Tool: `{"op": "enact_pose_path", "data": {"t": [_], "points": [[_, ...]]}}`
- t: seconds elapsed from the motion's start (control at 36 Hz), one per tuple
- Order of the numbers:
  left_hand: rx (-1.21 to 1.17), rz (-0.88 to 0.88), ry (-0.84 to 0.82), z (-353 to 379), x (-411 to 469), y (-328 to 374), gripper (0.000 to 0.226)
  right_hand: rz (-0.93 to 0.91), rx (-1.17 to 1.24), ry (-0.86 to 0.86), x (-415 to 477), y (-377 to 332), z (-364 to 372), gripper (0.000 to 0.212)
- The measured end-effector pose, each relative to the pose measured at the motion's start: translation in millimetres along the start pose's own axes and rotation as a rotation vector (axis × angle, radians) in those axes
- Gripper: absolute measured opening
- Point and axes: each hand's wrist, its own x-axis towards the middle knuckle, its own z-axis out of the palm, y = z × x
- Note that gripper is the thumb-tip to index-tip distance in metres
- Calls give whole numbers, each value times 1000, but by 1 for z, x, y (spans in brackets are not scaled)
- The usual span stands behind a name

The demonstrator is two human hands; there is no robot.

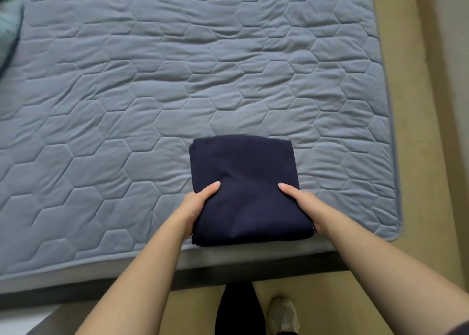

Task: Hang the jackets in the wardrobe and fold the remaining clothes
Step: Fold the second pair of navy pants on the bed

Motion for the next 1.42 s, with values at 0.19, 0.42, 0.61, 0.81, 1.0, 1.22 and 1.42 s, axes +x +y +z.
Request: {"op": "enact_pose_path", "data": {"t": [0.19, 0.42, 0.61, 0.81, 1.0, 1.22, 1.42], "points": [[25, -237, -4, 4, -93, 13, 30, 227, -2, -4, -78, 9, 1, 33], [-115, -204, 96, 17, -209, -20, 24, 232, -174, -59, -173, 6, -7, 23], [-467, -27, 198, 55, -331, -78, 22, 148, -222, -204, -274, 25, -22, 23], [-928, 33, 275, 113, -459, -176, 26, 103, -369, -361, -364, 58, -26, 25], [-1280, 269, 427, 130, -567, -282, 36, -50, -778, -559, -446, 110, 44, 23], [-1535, 680, 692, 170, -690, -410, 39, -88, -1119, -884, -544, 235, 106, 34], [-1675, 1028, 945, 274, -780, -558, 43, -115, -1345, -1304, -630, 398, 87, 32]]}}
